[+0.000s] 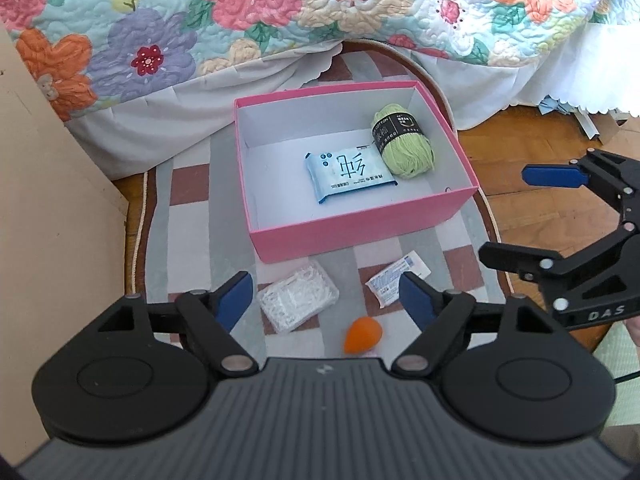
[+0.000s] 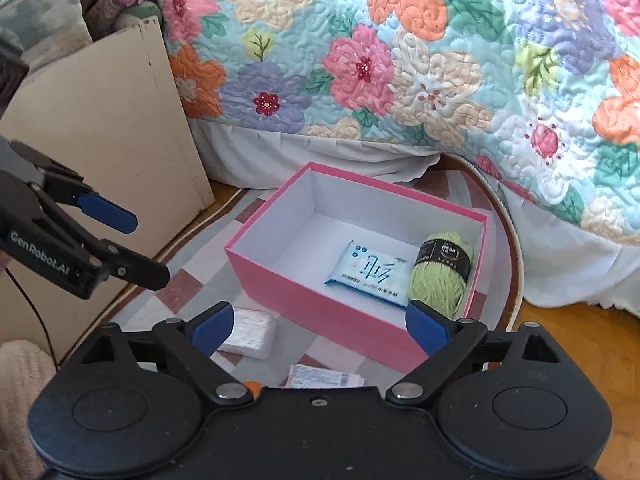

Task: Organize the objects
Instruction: 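Withdraw the left tool from the box toward the orange sponge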

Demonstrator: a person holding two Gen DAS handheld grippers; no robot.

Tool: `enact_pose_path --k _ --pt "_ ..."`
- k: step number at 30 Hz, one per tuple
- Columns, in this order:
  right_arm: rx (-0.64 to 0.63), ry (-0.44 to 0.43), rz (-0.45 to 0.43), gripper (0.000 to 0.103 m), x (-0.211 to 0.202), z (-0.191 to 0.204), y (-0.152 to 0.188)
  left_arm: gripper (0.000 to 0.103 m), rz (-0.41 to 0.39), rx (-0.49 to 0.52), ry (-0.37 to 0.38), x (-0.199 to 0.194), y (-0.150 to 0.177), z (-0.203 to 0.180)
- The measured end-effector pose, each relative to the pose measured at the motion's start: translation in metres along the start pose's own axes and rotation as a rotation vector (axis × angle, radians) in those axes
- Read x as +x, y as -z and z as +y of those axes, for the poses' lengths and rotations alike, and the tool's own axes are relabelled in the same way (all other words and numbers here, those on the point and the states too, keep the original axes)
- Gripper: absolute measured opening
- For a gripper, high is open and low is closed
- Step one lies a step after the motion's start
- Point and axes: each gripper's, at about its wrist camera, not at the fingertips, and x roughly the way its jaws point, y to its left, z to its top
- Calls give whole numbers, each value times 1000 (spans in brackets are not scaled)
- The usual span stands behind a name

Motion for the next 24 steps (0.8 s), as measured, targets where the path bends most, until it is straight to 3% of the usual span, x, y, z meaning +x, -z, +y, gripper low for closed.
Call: enact_pose_path --k 13,18,24 --pt "-46 -15 63 98 -10 19 22 87 40 -17 13 3 24 1" --pt "-66 -21 78 101 -12 26 26 96 20 -49 4 6 32 6" --pt "-85 -65 70 101 -13 33 32 97 4 -79 -27 9 39 17"
